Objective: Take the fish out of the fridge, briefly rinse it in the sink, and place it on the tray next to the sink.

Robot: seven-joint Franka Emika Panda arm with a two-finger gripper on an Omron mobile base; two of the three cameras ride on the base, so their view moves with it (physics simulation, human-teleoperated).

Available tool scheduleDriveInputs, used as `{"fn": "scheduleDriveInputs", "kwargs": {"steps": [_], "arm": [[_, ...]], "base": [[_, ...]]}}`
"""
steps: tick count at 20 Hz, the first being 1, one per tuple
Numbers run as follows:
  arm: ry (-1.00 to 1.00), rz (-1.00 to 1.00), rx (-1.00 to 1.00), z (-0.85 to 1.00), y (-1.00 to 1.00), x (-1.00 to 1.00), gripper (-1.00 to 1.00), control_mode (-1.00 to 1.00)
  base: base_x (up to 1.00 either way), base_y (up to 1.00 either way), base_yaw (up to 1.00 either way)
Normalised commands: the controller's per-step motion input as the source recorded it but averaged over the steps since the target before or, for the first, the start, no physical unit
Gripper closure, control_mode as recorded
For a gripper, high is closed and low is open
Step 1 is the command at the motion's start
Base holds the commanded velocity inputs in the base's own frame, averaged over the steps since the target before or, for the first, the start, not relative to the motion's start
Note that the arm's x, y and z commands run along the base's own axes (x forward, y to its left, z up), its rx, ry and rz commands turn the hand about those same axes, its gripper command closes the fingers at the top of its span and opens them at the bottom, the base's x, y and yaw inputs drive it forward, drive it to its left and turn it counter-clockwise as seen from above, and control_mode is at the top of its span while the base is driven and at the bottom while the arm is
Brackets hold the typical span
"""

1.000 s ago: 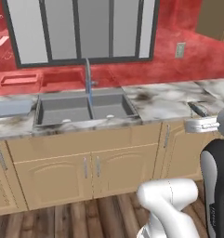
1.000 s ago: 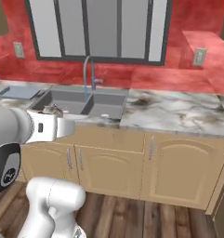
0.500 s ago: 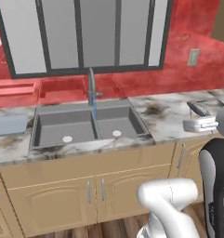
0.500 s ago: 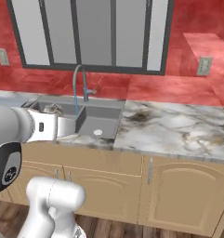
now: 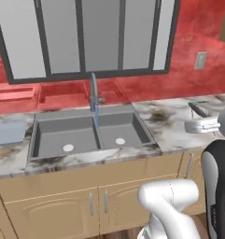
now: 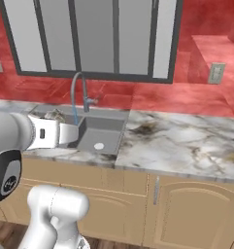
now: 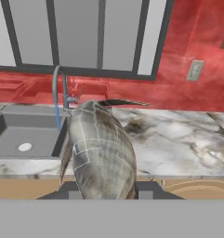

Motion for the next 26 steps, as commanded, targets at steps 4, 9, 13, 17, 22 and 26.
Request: {"fn": "scheduleDriveInputs", "kwargs": {"steps": [4, 9, 13, 17, 22, 26], "arm": [[0.0, 0.0, 0.0, 0.0, 0.0, 0.0, 1.0, 1.0], [0.0, 0.0, 0.0, 0.0, 0.0, 0.0, 1.0, 1.0], [0.0, 0.0, 0.0, 0.0, 0.0, 0.0, 1.0, 1.0], [0.03, 0.0, 0.0, 0.0, -0.02, 0.11, 1.0, -1.0], [0.24, 0.07, 0.01, -0.09, -0.14, 0.63, 1.0, -1.0], [0.39, 0.13, 0.05, -0.28, -0.13, 0.93, 1.0, -1.0]], "base": [[0.53, 0.0, 0.0], [0.06, 0.0, 0.0], [0.23, 0.0, 0.0], [0.21, 0.0, 0.0], [0.0, 0.0, 0.0], [0.0, 0.0, 0.0]]}}
